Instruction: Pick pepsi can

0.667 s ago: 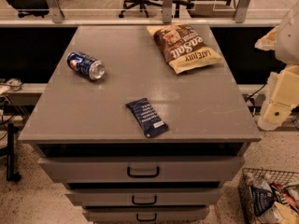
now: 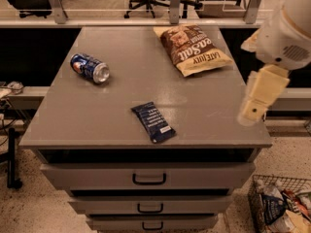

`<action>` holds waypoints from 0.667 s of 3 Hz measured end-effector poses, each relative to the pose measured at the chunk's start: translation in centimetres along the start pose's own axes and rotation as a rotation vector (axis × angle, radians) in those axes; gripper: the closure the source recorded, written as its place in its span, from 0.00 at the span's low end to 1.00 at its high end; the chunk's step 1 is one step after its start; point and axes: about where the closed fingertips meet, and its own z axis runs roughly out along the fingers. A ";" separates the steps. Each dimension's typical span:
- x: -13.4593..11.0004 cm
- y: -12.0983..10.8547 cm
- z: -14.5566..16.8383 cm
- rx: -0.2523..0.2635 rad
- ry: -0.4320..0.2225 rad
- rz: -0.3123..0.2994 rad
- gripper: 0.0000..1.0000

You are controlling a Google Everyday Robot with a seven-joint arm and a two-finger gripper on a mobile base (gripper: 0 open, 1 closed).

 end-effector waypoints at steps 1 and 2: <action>-5.1 -1.7 2.8 -0.014 -0.097 -0.001 0.00; -11.2 -3.2 4.7 -0.021 -0.203 -0.001 0.00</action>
Offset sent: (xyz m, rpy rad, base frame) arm 0.1009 0.1676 -0.0014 0.3068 -0.0523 0.0810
